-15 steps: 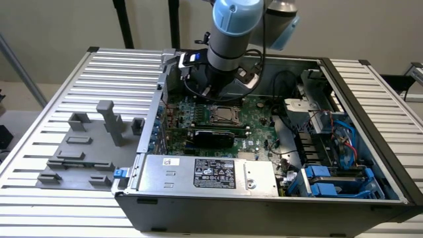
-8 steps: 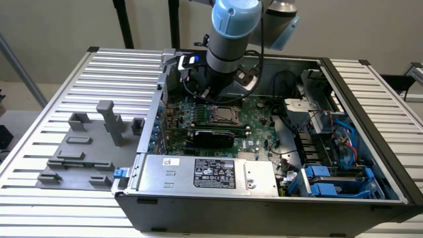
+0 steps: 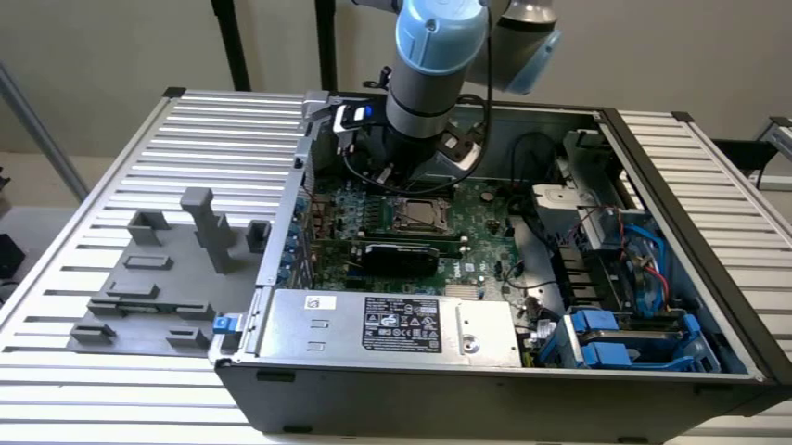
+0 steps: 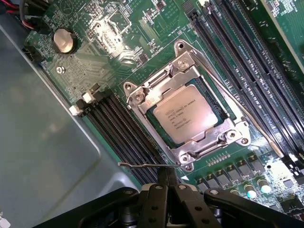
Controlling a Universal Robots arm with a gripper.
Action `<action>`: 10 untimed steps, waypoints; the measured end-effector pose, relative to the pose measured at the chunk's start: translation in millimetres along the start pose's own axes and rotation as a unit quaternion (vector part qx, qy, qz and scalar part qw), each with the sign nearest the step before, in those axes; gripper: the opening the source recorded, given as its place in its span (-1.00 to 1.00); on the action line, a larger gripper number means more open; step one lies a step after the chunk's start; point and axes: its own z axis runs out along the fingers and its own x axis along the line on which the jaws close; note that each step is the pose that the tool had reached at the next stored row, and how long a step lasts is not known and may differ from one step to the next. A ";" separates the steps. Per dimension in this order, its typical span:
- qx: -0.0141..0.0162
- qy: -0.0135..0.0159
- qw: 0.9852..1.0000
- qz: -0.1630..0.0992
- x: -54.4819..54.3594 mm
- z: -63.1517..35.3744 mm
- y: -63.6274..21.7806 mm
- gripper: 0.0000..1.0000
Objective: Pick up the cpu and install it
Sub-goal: 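Install the first cpu locking lever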
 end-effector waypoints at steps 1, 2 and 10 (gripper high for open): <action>0.000 0.000 1.000 0.000 0.1 0.4 0.0 -0.79; 0.000 -0.001 1.000 0.000 0.2 0.7 0.0 -0.79; -0.001 -0.004 1.000 0.001 2.8 2.4 2.8 -0.79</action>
